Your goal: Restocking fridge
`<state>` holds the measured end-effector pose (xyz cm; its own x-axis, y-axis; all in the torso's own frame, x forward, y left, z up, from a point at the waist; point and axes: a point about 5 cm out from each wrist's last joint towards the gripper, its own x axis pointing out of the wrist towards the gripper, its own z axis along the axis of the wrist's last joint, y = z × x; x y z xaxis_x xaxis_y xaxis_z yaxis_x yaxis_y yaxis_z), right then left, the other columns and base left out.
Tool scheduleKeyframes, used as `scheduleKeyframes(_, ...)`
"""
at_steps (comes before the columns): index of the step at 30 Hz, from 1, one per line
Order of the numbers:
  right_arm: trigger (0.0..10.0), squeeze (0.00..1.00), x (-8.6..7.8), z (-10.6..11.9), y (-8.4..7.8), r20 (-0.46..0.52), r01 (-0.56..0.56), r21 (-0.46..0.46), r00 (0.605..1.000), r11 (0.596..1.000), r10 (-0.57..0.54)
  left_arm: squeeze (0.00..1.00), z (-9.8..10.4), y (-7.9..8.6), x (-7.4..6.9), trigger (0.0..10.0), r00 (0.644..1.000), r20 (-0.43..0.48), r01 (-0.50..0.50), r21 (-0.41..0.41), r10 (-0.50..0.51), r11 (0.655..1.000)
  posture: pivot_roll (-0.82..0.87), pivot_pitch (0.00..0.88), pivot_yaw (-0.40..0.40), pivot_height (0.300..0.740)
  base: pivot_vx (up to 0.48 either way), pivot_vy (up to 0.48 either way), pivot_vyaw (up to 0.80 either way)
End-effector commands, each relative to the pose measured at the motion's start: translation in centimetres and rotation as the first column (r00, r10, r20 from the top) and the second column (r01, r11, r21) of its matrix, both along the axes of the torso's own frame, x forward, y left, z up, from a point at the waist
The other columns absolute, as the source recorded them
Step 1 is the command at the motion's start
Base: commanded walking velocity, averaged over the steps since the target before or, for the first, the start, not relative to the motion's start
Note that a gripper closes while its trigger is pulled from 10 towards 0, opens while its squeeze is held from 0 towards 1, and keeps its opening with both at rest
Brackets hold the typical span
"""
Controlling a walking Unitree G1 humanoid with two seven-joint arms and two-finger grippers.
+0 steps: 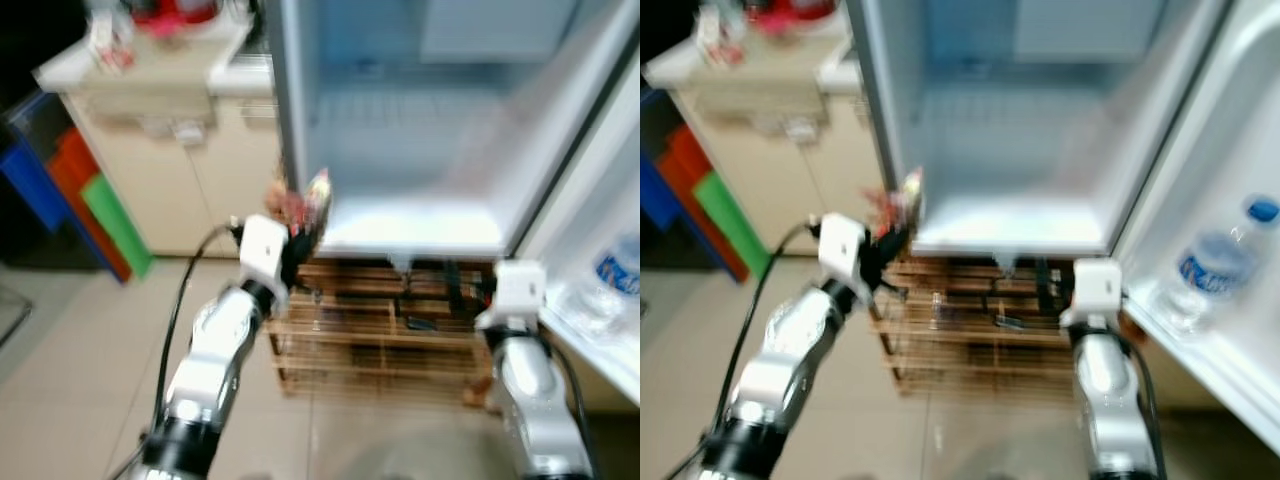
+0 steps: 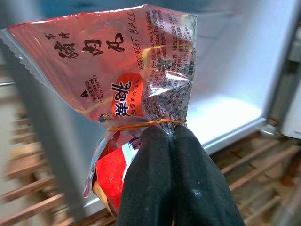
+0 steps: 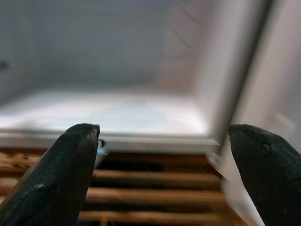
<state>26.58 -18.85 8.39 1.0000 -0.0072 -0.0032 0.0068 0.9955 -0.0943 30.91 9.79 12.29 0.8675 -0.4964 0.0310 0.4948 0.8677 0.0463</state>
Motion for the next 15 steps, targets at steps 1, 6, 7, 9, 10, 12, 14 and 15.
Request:
scheduleKeyframes(1, 10.0, 0.00, 0.2, 0.0, 0.0, -0.003, 0.004, 0.001, 1.000, 1.000, -0.004, 0.00, 0.4, -0.3, 0.7, 10.0, 1.000, 0.002, -0.010, 0.011, 0.010, 1.000, -0.07, 0.000, 0.047, 0.740, 0.000, 0.000, -0.80)
scheduleKeyframes(6, 10.0, 0.00, 0.2, 0.1, 0.0, 0.009, 0.007, 0.012, 1.000, 1.000, -0.007, 0.00, 1.3, -0.1, 2.8, 10.0, 0.997, -0.004, -0.080, 0.024, 0.080, 0.997, -0.08, 0.000, 0.052, 0.740, 0.000, 0.000, -0.47)
scheduleKeyframes(7, 10.0, 0.00, 0.1, 0.1, -0.1, 0.012, 0.009, 0.012, 1.000, 1.000, -0.009, 0.00, 1.7, -0.1, 3.5, 10.0, 0.996, 0.009, -0.091, 0.037, 0.091, 0.995, -0.09, 0.000, 0.054, 0.740, 0.000, 0.000, 0.00)
scheduleKeyframes(9, 10.0, 0.00, -0.1, 0.2, 0.0, 0.017, 0.011, 0.012, 1.000, 1.000, -0.011, 0.00, 2.4, -0.4, 5.1, 10.0, 0.994, 0.029, -0.109, 0.107, 0.107, 0.988, -0.10, 0.000, 0.056, 0.740, 0.000, 0.000, 0.00)
scheduleKeyframes(10, 10.0, 0.00, -0.2, 0.2, 0.0, 0.018, 0.011, 0.012, 1.000, 1.000, -0.011, 0.00, 2.6, -0.6, 5.7, 10.0, 0.994, 0.036, -0.110, 0.152, 0.106, 0.982, -0.10, 0.000, 0.060, 0.740, 0.000, 0.000, 0.00)
scheduleKeyframes(12, 10.0, 0.00, -0.5, 0.2, 0.0, 0.020, 0.012, 0.011, 1.000, 1.000, -0.012, 0.00, 2.7, -1.0, 6.5, 10.0, 0.995, 0.038, -0.102, 0.239, 0.095, 0.966, -0.12, 0.000, 0.067, 0.740, 0.000, 0.000, 0.00)
scheduleKeyframes(14, 10.0, 0.00, -0.7, 0.2, 0.0, 0.022, 0.012, 0.011, 1.000, 1.000, -0.012, 0.00, 2.7, -1.1, 6.8, 10.0, 0.995, 0.035, -0.095, 0.278, 0.089, 0.956, -0.12, 0.000, 0.070, 0.740, 0.000, 0.000, 0.00)
scheduleKeyframes(15, 10.0, 0.00, -0.9, 0.3, 0.0, 0.022, 0.014, 0.009, 1.000, 1.000, -0.014, 0.00, 2.6, -1.2, 7.1, 10.0, 0.996, 0.037, -0.095, 0.334, 0.087, 0.938, -0.13, 0.000, 0.075, 0.740, 0.000, 0.000, 0.00)
